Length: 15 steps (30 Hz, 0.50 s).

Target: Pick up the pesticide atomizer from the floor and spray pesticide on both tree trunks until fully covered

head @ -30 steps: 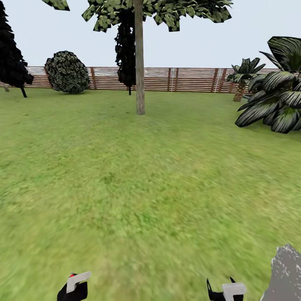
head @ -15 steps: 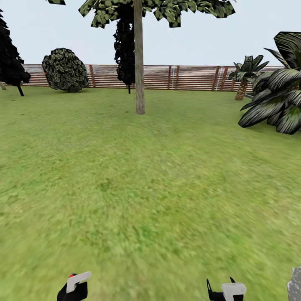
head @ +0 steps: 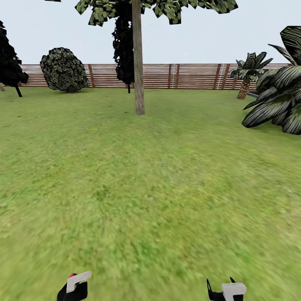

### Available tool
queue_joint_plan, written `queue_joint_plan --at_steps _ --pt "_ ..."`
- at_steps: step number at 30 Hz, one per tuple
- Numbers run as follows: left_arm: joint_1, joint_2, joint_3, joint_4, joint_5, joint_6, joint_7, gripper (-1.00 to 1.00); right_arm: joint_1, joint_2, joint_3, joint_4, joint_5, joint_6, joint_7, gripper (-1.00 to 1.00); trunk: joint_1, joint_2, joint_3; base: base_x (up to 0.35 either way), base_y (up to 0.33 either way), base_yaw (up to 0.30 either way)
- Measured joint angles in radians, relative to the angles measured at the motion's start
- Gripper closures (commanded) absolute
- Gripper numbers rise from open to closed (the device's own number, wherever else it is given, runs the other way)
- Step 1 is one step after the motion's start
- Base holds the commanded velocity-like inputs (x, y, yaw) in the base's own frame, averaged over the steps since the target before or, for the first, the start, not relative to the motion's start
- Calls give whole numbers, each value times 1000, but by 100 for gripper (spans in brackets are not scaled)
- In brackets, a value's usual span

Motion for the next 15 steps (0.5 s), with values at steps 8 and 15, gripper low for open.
queue_joint_plan --at_steps 8,15 --pt "0 0 0 0 0 0 0 100 0 0 0 0 0 0 0 -100 0 0 0 338 0 0" --pt "0 0 0 0 0 0 0 100 0 0 0 0 0 0 0 -100 0 0 0 338 0 8"
